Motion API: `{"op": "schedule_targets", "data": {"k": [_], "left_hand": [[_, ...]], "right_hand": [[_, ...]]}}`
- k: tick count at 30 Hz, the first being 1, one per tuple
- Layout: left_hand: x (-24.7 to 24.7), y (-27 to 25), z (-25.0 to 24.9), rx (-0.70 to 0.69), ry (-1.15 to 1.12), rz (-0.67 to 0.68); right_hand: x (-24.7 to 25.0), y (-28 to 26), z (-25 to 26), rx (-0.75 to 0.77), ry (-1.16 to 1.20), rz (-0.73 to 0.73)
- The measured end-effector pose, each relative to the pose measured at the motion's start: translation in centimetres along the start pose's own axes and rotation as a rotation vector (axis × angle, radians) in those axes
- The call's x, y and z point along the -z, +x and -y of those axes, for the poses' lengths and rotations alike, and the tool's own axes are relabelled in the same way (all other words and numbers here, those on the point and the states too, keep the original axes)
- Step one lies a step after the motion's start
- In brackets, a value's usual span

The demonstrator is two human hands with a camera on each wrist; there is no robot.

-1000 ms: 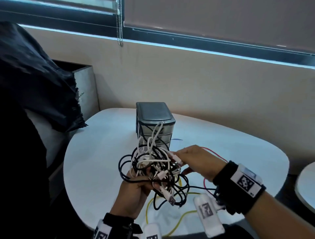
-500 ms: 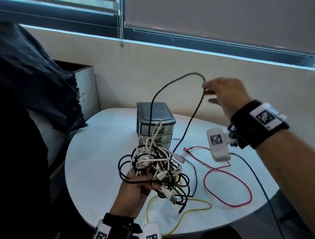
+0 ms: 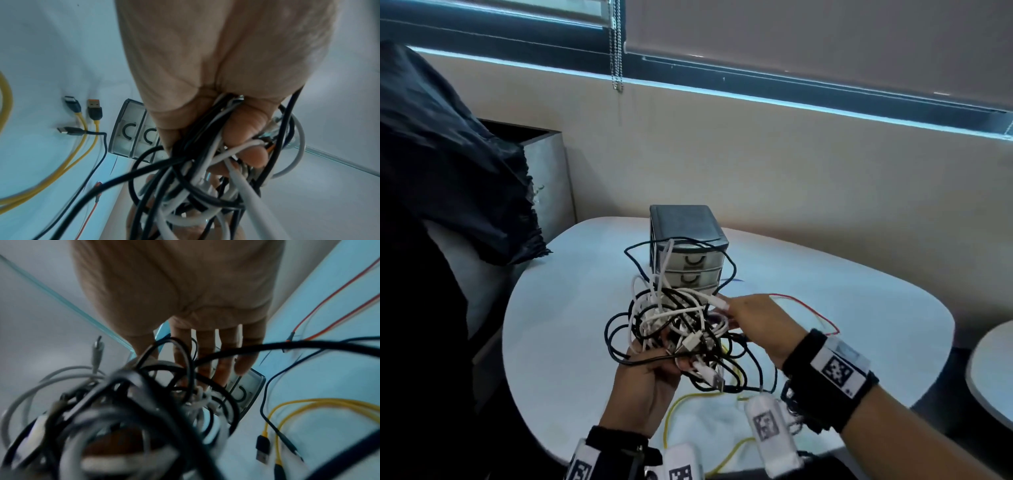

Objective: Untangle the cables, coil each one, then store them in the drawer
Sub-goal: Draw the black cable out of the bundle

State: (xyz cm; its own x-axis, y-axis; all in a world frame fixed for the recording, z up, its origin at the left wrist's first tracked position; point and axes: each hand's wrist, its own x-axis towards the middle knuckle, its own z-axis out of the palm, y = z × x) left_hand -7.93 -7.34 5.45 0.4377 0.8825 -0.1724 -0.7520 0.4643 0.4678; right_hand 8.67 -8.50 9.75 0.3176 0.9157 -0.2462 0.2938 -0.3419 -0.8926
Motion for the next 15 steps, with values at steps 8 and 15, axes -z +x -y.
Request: {"op": "schedule_targets", "data": {"k": [8, 15], "left_hand": [[-3.4, 3.4, -1.2, -0.004, 0.073, 0.053], [-7.4, 5.5, -3.7, 0.000, 0.322, 0.235]], "right_hand": [[2.6, 1.2, 4.1, 0.139, 0.230, -0.014], [7.5, 1.6, 11.5, 0.318, 0.228, -0.129]]}}
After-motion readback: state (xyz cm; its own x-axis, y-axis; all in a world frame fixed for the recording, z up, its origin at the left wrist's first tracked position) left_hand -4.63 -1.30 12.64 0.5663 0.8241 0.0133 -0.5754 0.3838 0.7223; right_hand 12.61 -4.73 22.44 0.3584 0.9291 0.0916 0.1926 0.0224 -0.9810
